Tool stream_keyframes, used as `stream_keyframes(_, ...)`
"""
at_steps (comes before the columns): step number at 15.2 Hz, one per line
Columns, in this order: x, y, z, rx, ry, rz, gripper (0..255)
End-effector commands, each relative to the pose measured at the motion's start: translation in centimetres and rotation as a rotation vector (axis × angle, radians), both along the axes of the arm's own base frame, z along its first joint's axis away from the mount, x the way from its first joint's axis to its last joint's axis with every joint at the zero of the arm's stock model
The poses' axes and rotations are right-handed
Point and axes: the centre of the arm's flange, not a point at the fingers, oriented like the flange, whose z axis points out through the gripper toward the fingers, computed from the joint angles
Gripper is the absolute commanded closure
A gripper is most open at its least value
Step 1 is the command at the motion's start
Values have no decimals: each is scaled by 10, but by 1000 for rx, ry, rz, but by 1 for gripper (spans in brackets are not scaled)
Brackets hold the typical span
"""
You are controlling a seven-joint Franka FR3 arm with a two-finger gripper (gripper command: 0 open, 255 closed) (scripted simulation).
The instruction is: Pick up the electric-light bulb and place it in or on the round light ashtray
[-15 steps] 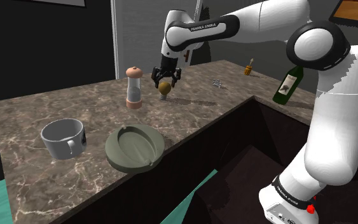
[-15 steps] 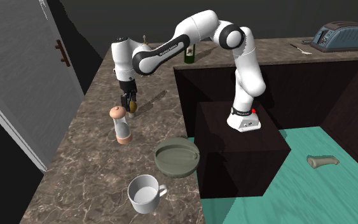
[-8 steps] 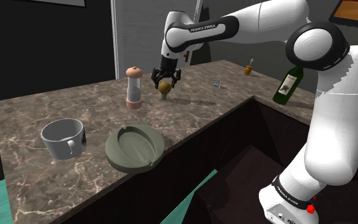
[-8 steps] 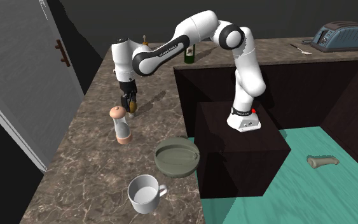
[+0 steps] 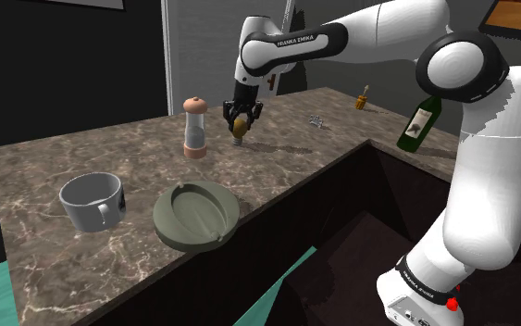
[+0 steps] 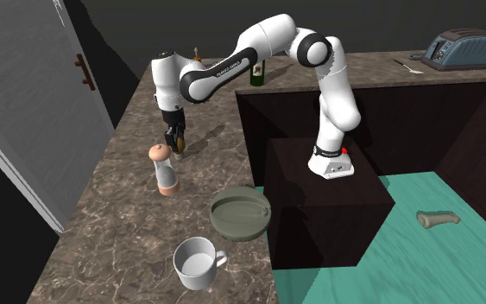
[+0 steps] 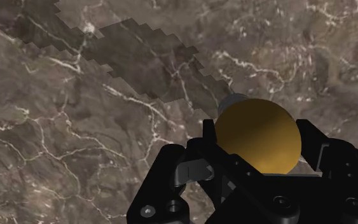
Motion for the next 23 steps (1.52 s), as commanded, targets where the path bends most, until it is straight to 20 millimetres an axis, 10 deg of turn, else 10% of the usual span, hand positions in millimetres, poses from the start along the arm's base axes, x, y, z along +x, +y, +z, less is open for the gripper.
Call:
stream_keyframes(1,0,0,-1,0,1,1,255)
stream_keyframes(23,-17,21,101,0,1,1,255)
